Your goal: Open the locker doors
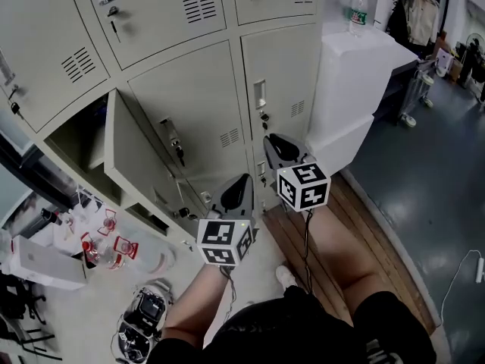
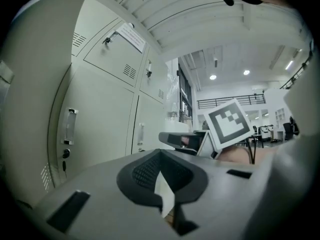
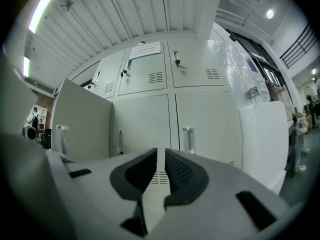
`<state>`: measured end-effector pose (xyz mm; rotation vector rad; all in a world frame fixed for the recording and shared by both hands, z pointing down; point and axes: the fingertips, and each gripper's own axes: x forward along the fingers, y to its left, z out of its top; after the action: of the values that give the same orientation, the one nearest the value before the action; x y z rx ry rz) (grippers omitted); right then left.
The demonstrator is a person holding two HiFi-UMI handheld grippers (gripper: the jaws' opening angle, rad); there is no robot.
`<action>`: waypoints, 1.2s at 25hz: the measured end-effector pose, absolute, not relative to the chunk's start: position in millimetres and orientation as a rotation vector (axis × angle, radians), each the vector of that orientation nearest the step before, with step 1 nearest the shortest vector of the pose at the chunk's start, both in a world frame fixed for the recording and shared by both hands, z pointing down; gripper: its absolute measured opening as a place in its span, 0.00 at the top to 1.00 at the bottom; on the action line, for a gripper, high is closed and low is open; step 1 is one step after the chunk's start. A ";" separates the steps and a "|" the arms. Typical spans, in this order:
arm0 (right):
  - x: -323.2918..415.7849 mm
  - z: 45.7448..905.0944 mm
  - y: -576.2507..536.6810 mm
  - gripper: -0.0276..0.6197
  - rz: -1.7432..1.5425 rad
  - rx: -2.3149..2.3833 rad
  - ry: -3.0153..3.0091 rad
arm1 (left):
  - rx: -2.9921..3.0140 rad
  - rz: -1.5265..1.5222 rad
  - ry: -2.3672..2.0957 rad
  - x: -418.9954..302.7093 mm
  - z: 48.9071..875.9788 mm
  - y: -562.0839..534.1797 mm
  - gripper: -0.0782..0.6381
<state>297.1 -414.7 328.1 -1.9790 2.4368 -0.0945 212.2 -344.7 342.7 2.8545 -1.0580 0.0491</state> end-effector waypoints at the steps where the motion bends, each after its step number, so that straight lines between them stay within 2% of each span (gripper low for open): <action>1: 300.9 329.4 -421.8 0.88 -0.098 -1.972 2.445 | 2.852 0.052 -1.068 216.1 343.7 -349.6 0.89; 9: 323.0 337.5 -475.3 0.81 -0.115 -1.926 2.497 | 2.812 0.062 -1.141 238.0 351.7 -388.0 0.89; 15: 336.7 344.7 -515.0 0.72 -0.087 -1.959 2.497 | 2.786 0.080 -1.171 250.6 365.9 -417.1 0.89; 30: 338.7 355.8 -585.9 0.65 -0.059 -1.953 2.541 | 2.718 0.107 -1.275 252.6 380.7 -460.3 0.89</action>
<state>338.7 -585.9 355.8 -1.9526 2.5414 -0.0588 252.6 -460.3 380.7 2.7182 -1.2748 0.1072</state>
